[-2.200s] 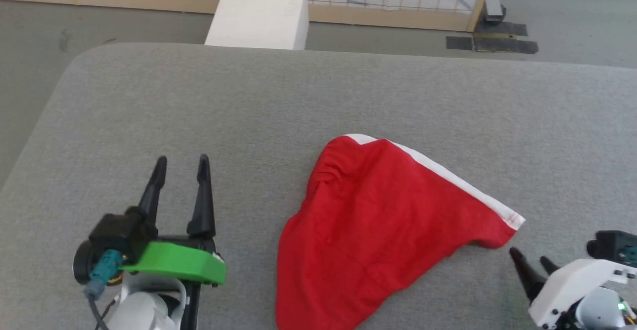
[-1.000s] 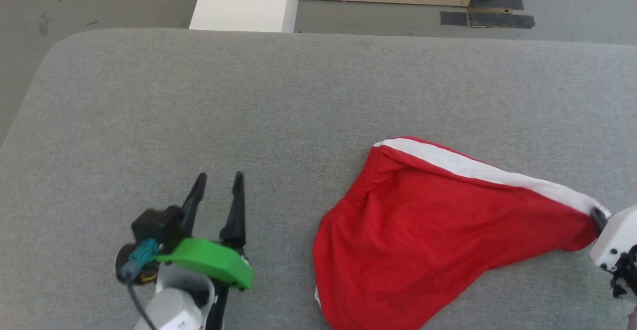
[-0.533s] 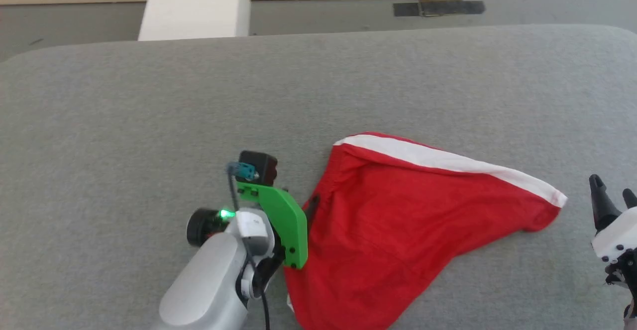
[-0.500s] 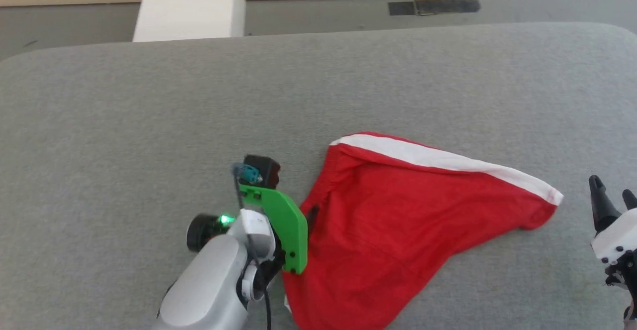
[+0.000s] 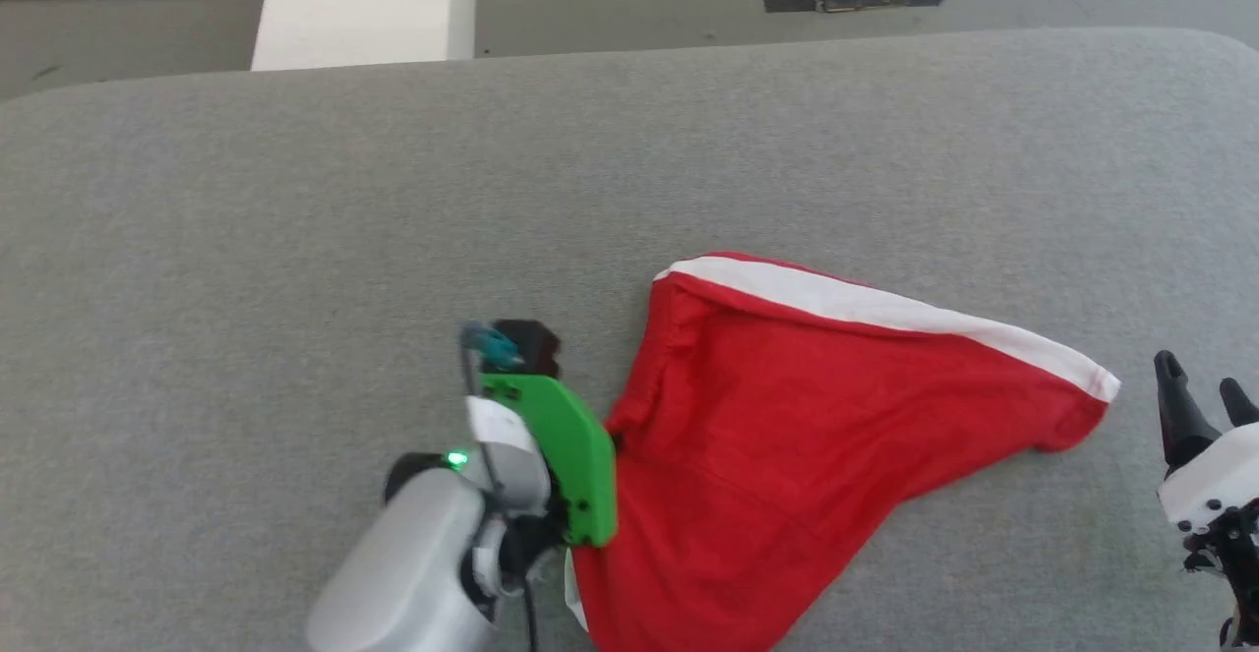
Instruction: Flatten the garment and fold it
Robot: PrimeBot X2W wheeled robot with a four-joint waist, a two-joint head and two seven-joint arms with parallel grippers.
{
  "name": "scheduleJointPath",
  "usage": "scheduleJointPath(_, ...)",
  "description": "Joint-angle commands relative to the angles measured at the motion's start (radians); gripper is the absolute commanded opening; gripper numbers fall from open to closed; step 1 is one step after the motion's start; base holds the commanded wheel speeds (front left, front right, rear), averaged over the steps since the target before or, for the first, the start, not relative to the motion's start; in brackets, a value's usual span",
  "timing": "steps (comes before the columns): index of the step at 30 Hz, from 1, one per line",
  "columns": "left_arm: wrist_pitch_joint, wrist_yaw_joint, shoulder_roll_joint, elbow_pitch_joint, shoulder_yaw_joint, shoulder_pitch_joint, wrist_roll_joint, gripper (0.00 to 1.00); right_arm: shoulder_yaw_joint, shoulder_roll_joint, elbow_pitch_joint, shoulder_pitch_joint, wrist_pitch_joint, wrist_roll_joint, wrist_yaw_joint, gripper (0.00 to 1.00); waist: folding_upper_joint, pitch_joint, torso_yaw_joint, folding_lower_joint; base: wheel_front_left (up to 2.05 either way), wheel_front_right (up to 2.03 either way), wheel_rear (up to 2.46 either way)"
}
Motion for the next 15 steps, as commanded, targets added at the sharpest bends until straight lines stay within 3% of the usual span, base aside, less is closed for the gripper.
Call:
scheduleJointPath(1,-0.03,0.019,0.017,-0.017,0.035,0.013,-0.011,0.0,0.01,0.0,-0.001,0.015,-0.008,0.006,-0.002,1.0,-0.0001,-0.015,0.036,0.0,0.0,0.0,0.0)
scheduleJointPath(7,-0.086,0.09,0.073,-0.13,0.147,0.086,-0.042,0.0,0.032,0.0,0.008,0.032,-0.007,0.006,-0.002,1.0,-0.0001,-0.051,0.107,0.0,0.0,0.0,0.0)
scheduleJointPath(15,-0.083,0.216,0.139,-0.335,0.237,0.354,-0.072,0.0,0.051,0.0,0.013,0.054,0.001,0.011,-0.002,1.0,-0.0001,-0.078,0.191,0.0,0.0,0.0,0.0)
